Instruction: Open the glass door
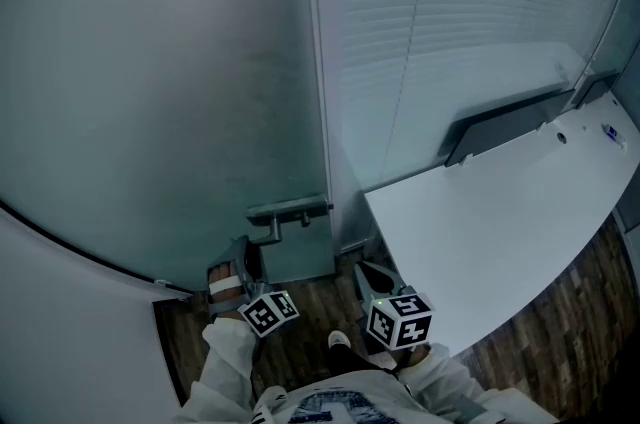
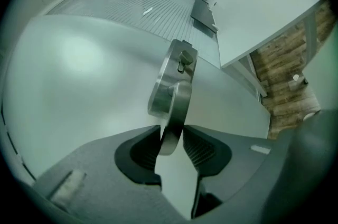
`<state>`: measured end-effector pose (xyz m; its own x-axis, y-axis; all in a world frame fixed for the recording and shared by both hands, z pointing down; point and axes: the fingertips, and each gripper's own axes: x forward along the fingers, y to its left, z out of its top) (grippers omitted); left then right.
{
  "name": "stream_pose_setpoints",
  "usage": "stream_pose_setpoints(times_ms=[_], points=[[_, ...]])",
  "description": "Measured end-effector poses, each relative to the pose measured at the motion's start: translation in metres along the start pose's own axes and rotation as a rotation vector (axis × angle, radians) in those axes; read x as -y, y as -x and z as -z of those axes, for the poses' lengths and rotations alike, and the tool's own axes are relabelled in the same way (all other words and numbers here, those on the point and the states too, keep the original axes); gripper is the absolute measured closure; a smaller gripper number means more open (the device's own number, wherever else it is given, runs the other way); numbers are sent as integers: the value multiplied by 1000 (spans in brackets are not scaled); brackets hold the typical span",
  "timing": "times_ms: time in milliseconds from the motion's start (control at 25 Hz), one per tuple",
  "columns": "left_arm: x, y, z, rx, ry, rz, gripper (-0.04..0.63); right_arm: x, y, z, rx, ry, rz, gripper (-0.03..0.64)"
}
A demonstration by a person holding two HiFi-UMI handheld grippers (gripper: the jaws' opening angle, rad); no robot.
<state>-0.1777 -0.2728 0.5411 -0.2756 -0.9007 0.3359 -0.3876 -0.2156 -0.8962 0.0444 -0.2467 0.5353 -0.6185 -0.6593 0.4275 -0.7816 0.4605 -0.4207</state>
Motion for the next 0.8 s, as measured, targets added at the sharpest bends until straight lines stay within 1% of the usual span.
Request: stream_pose_setpoints(times_ms=[40,80,120,160,280,320,360,400,480,640,720,800], points=[[-1,11,3,2,39,-13,465,-4,4,0,6,6,-3,612],[-2,24,6,15,104,-24,494,-8,9,1,13,13,-8,612],[-2,38,8,37,198,-25,588,-14,16,4,18,22,-15,612],[-2,54,8,68,312,-10,592,-21,23,8,21,32,-25,612],[-4,107,2,177,676,75,592,-51,51,24,42,62,-71,612],[-5,127,1,209,777,98,592,-62,63,30,56,75,-83,612],[-3,149,2,237,858,121,592,-74,77,38,70,91,-92,612],[0,172,4,260,917,145,592,-87,92,47,84,109,-97,612],[11,218,12,296,988,177,593,-112,122,66,110,145,-109,612],[33,313,28,345,1085,206,592,-159,181,113,117,212,-128,614],[47,357,35,349,1109,221,594,-179,212,135,111,222,-125,614],[58,395,40,343,1122,235,594,-194,242,149,112,242,-123,614]])
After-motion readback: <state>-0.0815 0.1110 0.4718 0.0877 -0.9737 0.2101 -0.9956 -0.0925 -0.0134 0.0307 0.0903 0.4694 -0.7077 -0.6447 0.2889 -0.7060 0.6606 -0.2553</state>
